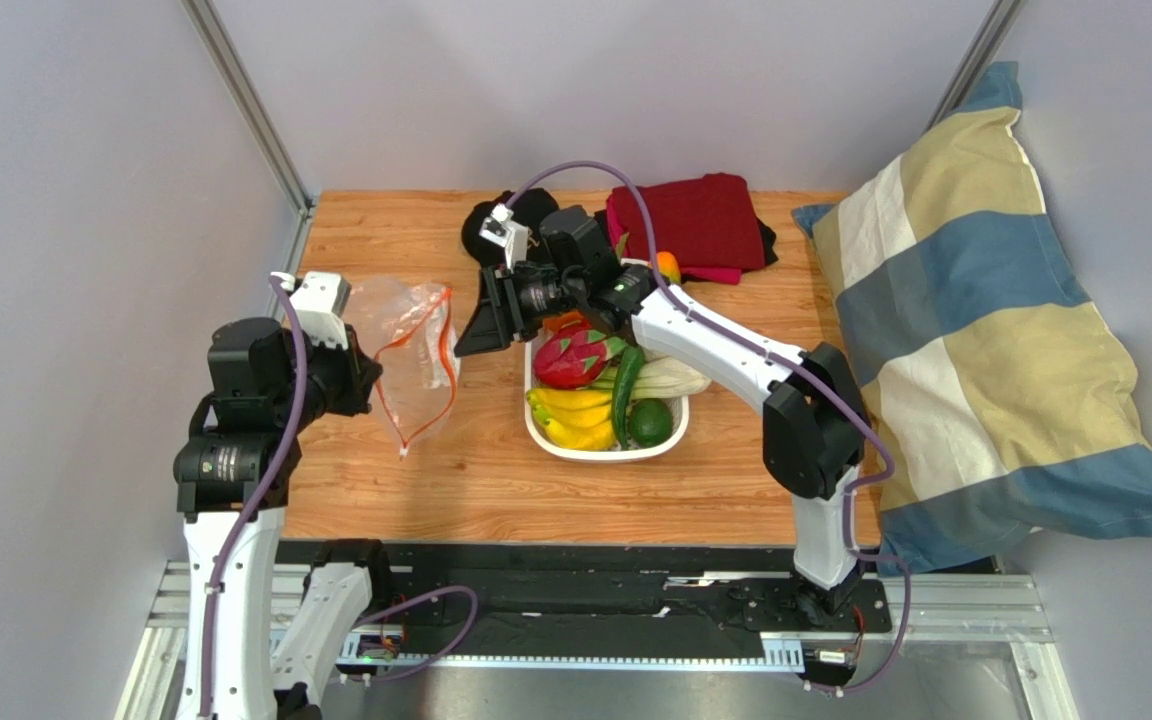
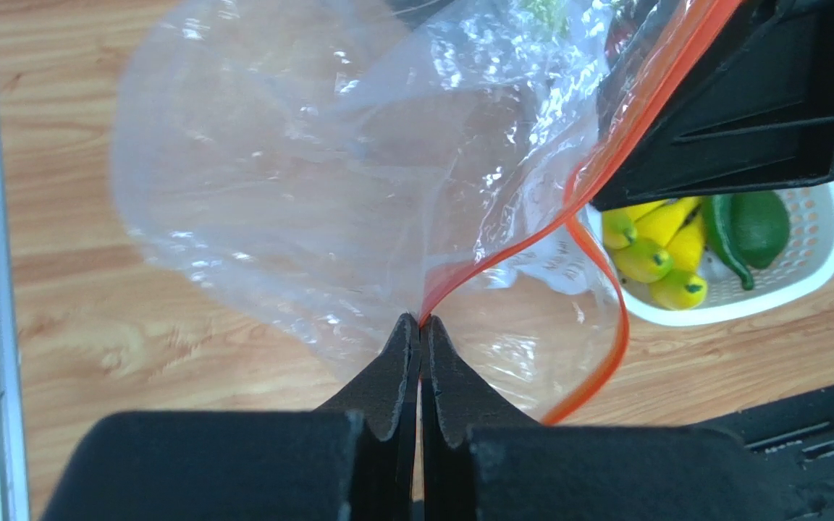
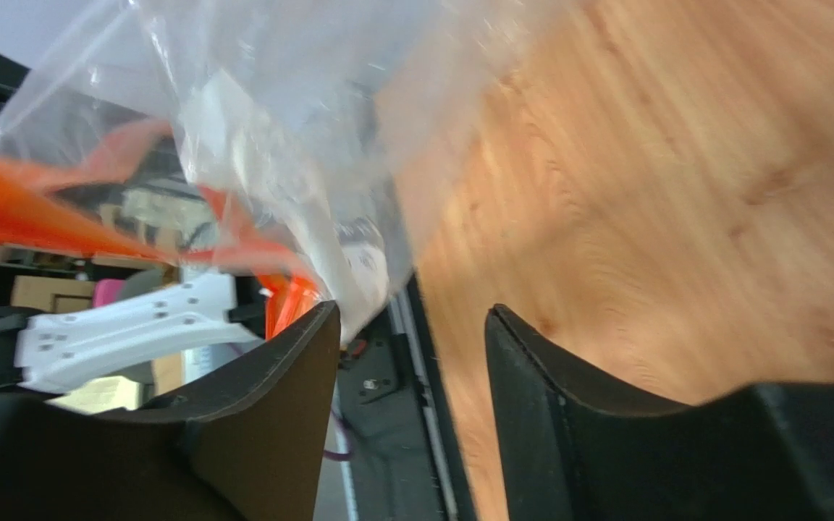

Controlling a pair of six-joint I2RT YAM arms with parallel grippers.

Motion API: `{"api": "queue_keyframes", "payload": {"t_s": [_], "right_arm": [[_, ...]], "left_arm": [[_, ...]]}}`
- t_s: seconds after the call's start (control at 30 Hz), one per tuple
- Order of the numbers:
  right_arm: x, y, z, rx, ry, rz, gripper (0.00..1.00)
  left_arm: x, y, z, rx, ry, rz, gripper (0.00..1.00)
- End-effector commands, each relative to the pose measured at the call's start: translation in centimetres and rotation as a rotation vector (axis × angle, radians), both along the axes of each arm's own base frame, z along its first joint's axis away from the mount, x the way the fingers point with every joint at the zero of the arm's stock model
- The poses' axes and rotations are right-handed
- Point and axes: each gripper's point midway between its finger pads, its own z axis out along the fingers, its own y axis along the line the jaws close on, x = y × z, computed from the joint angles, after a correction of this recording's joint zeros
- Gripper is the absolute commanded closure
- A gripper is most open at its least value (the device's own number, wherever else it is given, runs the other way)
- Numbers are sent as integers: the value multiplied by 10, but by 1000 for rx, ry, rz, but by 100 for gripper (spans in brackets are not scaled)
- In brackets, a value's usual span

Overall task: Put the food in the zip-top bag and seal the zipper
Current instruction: Pick up the zipper food storage bag at the center of the board.

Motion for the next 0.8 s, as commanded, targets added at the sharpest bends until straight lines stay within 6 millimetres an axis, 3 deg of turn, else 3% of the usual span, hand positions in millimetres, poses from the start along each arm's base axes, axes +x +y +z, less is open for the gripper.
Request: {"api": "queue_keyframes", "payload": {"t_s": [0.0,0.13,0.2,0.33,0.4,0.43,0.47,0.5,0.53,0.6,0.77], "right_arm": [[24,-3,-10,-56,-128,-8,41],[33,-12,8,-56,-215,-12,30],[36,-24,19,-67,-268,-15,28],[28,-65,18,-174,-392,8,24],[17,-85,1,-240,-417,40,19],[12,-95,9,-246,-488,52,18],[5,-103,-6,-278,-474,67,8],[1,-109,-9,-292,-480,73,0],[-5,-116,-3,-294,-498,69,0],[-14,-127,-17,-342,-482,89,0],[0,-145,-35,-462,-517,19,0]], "left_arm": [[-5,21,-15,59,125,105,100],[2,21,-41,9,264,158,100],[9,28,-55,-4,334,236,100],[25,29,-63,-52,394,312,100],[31,22,-68,-107,431,317,100],[33,18,-71,-130,448,314,100],[33,16,-76,-146,468,314,100],[36,11,-81,-167,490,300,100],[37,8,-83,-188,501,297,100],[40,-5,-87,-240,518,246,100],[46,-17,-98,-324,517,238,100]]}}
